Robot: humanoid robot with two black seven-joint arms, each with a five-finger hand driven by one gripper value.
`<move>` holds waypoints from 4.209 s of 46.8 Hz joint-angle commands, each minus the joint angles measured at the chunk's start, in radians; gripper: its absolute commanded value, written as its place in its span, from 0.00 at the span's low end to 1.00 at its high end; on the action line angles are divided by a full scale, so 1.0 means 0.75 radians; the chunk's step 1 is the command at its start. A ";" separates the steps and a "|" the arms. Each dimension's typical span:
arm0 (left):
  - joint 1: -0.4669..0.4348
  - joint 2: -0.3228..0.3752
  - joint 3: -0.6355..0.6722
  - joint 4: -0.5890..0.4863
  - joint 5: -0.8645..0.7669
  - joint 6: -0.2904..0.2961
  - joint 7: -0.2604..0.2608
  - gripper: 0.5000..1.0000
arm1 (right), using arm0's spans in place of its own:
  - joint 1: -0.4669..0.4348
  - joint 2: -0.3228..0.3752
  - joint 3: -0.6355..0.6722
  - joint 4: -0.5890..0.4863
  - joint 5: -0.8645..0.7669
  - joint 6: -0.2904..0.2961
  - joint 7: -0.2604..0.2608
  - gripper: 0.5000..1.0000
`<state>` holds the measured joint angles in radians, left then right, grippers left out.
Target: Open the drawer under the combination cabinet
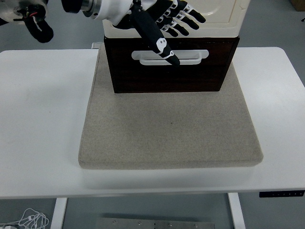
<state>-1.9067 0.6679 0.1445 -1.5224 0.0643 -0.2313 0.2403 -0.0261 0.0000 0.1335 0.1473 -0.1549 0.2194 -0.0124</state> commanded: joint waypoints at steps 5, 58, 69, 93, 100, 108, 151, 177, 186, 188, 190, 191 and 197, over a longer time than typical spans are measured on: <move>-0.004 -0.013 0.069 0.060 0.000 -0.096 0.011 1.00 | 0.000 0.000 0.000 0.000 0.000 0.000 0.000 0.85; 0.002 -0.271 0.141 0.140 0.317 0.094 0.299 1.00 | 0.000 0.000 0.000 0.000 0.000 0.000 0.000 0.85; 0.027 -0.330 0.141 0.185 0.315 0.143 0.299 1.00 | 0.000 0.000 0.000 0.000 0.000 0.000 0.000 0.85; 0.084 -0.361 0.137 0.279 0.317 0.153 0.299 1.00 | 0.000 0.000 0.000 0.000 0.000 0.000 0.000 0.85; 0.090 -0.361 0.137 0.281 0.317 0.153 0.297 1.00 | 0.000 0.000 0.000 0.000 0.000 0.000 0.000 0.85; 0.100 -0.361 0.137 0.283 0.317 0.153 0.297 1.00 | 0.000 0.000 0.000 0.000 0.000 0.000 0.000 0.85; 0.123 -0.418 0.137 0.318 0.319 0.131 0.297 1.00 | 0.000 0.000 0.000 0.000 0.000 0.000 0.000 0.85; 0.123 -0.418 0.120 0.316 0.315 0.065 0.297 1.00 | 0.000 0.000 0.000 0.000 0.000 0.000 0.000 0.85; 0.123 -0.418 0.116 0.314 0.309 0.036 0.295 1.00 | 0.000 0.000 0.000 0.000 0.000 0.000 0.000 0.85; 0.123 -0.418 0.110 0.314 0.309 0.026 0.295 1.00 | 0.000 0.000 0.000 0.000 0.000 0.000 0.000 0.85; 0.123 -0.418 0.106 0.314 0.307 0.014 0.295 1.00 | 0.000 0.000 0.000 0.000 0.000 0.000 0.000 0.85; 0.123 -0.418 0.104 0.314 0.307 0.008 0.295 1.00 | 0.000 0.000 0.000 0.000 0.000 0.000 0.000 0.85; 0.123 -0.418 0.081 0.314 0.303 -0.025 0.295 1.00 | 0.000 0.000 0.000 0.000 0.000 0.000 0.000 0.85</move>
<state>-1.8147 0.3544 0.2146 -1.2871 0.2919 -0.2407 0.4618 -0.0260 0.0000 0.1335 0.1474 -0.1549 0.2194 -0.0122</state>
